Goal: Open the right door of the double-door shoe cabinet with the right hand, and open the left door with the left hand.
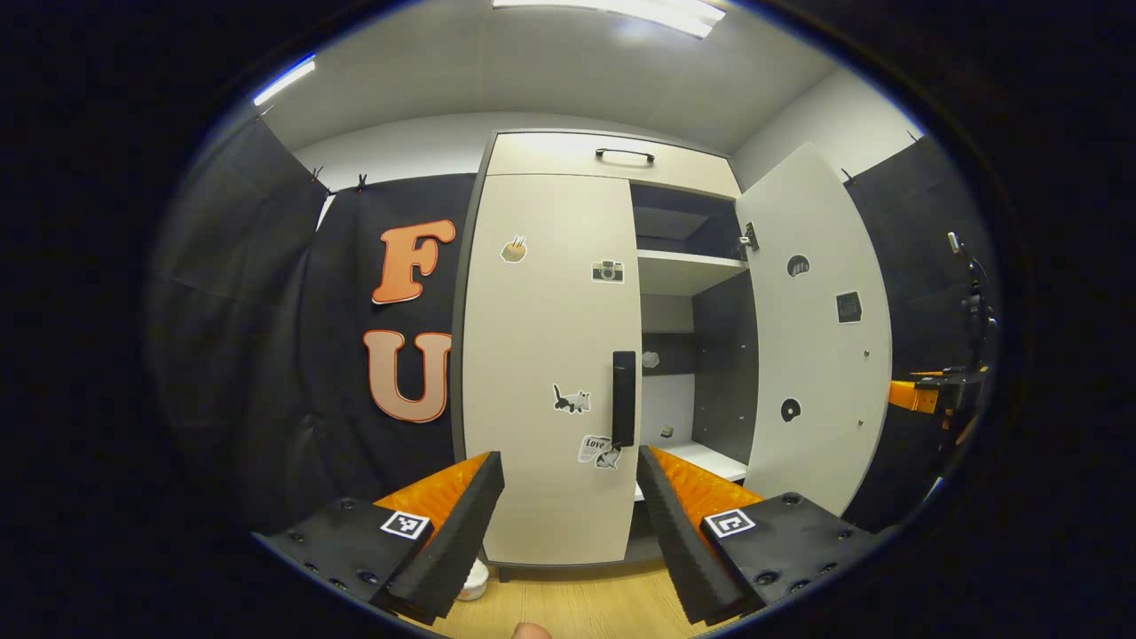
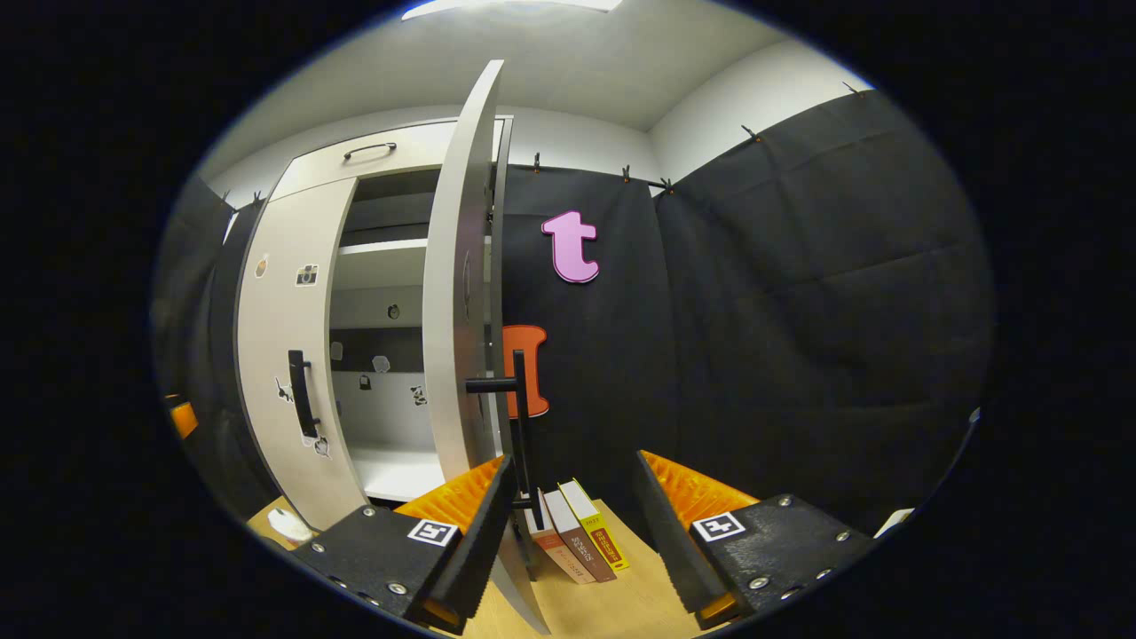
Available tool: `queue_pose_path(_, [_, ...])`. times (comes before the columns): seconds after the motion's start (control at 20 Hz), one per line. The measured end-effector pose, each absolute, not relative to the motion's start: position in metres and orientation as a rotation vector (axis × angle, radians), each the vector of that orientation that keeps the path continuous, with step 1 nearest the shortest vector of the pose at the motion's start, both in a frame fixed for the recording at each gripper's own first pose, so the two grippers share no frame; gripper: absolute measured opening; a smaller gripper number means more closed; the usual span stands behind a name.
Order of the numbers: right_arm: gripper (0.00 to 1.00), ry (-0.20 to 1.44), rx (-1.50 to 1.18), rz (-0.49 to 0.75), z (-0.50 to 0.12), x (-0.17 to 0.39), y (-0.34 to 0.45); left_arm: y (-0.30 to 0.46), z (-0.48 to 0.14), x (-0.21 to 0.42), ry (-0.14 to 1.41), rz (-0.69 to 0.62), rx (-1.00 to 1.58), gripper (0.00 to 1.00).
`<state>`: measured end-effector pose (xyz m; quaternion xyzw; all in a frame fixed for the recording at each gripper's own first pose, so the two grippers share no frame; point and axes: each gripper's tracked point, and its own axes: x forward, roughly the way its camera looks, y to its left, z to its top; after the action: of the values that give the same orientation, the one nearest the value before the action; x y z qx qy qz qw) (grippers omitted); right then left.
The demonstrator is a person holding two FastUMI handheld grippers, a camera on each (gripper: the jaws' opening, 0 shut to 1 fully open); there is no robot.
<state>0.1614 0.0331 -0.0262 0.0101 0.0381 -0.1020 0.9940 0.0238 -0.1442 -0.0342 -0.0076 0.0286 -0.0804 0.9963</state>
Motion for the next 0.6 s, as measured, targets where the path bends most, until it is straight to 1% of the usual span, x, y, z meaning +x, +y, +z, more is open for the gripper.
queue_pose_path(0.05, [0.85, 0.071, 0.022, -0.209, -0.025, 0.161, 0.032, -0.146, -0.036, 0.032, 0.059, -0.159, -0.022, 0.96])
queue_pose_path(0.1, [0.92, 0.065, 0.025, -0.207, -0.024, 0.161, 0.033, -0.15, -0.038, 0.041, 0.064, -0.161, -0.027, 0.95])
queue_pose_path(0.15, [0.93, 0.058, 0.027, -0.203, -0.023, 0.161, 0.034, -0.154, -0.039, 0.05, 0.067, -0.164, -0.032, 0.97])
queue_pose_path(0.25, [0.93, 0.038, 0.031, -0.206, -0.019, 0.162, 0.032, -0.161, -0.036, 0.068, 0.054, -0.173, -0.045, 0.96])
queue_pose_path(0.3, [0.99, 0.028, 0.031, -0.212, -0.018, 0.162, 0.031, -0.165, -0.034, 0.077, 0.042, -0.173, -0.054, 0.96])
queue_pose_path(0.35, [0.92, 0.018, 0.029, -0.218, -0.015, 0.162, 0.028, -0.169, -0.031, 0.085, 0.029, -0.173, -0.057, 0.97])
queue_pose_path(0.4, [0.93, 0.008, 0.028, -0.227, -0.014, 0.162, 0.026, -0.174, -0.028, 0.095, 0.017, -0.17, -0.047, 0.96])
queue_pose_path(0.45, [0.92, 0.0, 0.028, -0.234, -0.013, 0.163, 0.025, -0.177, -0.027, 0.104, 0.01, -0.163, -0.031, 0.98])
queue_pose_path(0.5, [0.92, -0.008, 0.032, -0.239, -0.012, 0.162, 0.024, -0.183, -0.026, 0.113, 0.003, -0.159, -0.009, 0.95])
queue_pose_path(0.6, [0.92, -0.023, 0.044, -0.24, -0.01, 0.163, 0.025, -0.201, -0.029, 0.131, -0.001, -0.176, 0.024, 0.95])
